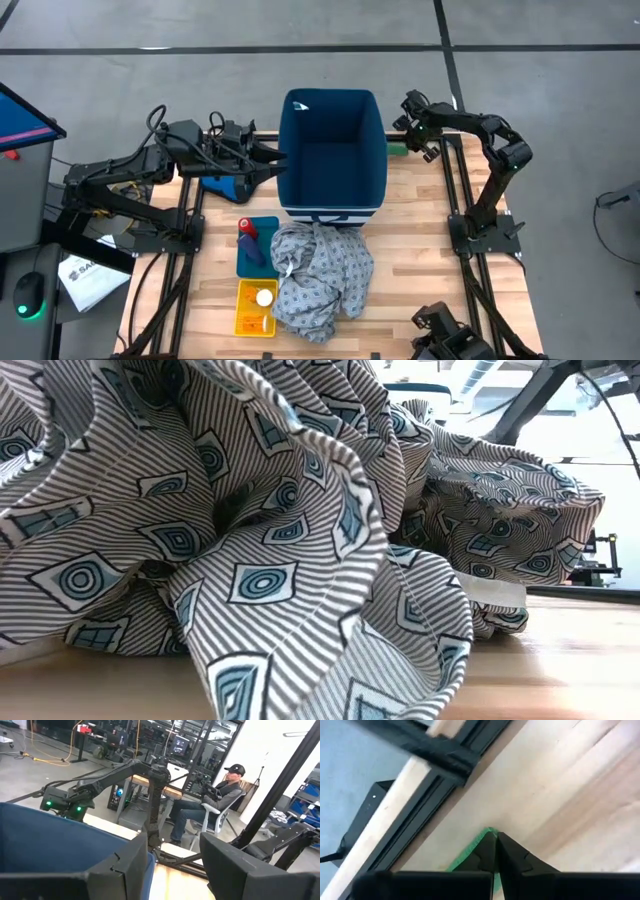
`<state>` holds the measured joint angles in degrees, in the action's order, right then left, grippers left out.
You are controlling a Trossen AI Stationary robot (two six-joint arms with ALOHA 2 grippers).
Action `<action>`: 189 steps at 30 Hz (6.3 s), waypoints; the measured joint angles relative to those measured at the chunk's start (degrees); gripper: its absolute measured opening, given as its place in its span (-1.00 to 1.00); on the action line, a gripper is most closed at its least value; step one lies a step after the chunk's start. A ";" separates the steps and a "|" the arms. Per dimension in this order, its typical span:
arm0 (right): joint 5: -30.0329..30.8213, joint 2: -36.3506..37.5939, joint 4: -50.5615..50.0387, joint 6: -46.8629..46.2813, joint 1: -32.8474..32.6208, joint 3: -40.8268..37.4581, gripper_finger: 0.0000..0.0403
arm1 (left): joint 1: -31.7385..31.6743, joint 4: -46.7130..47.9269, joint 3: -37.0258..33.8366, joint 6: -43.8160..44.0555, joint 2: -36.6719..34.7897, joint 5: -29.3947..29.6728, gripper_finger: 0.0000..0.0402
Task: Pick & place medical supplies in basket/bin
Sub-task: Put the green bandage into the blue bin, then put the patient gown into the blue organizer bin
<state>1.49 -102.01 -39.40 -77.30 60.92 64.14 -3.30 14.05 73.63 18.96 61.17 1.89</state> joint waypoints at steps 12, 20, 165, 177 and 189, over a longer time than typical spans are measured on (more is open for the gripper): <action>14.58 12.55 -13.05 -9.24 -5.46 0.04 -1.00 | 0.78 0.09 0.00 -0.23 -0.03 -5.06 -0.14; 20.60 25.38 -18.71 -14.16 -8.35 0.09 -1.00 | 0.78 1.97 -0.02 -3.98 -0.58 -11.21 -0.14; 51.01 34.87 24.86 3.81 -68.41 5.66 -0.53 | 34.98 24.72 -29.76 26.08 3.72 35.12 -0.65; 50.03 34.87 24.86 3.81 -68.39 5.66 -0.53 | 28.49 16.88 -35.56 28.30 2.35 31.06 -0.50; 49.54 34.85 24.42 3.81 -68.41 5.66 -0.53 | 25.70 19.65 -35.58 28.54 -4.66 29.46 0.22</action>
<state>51.03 -67.16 -14.98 -73.49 -7.49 69.80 22.39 33.69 38.04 47.50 56.50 31.35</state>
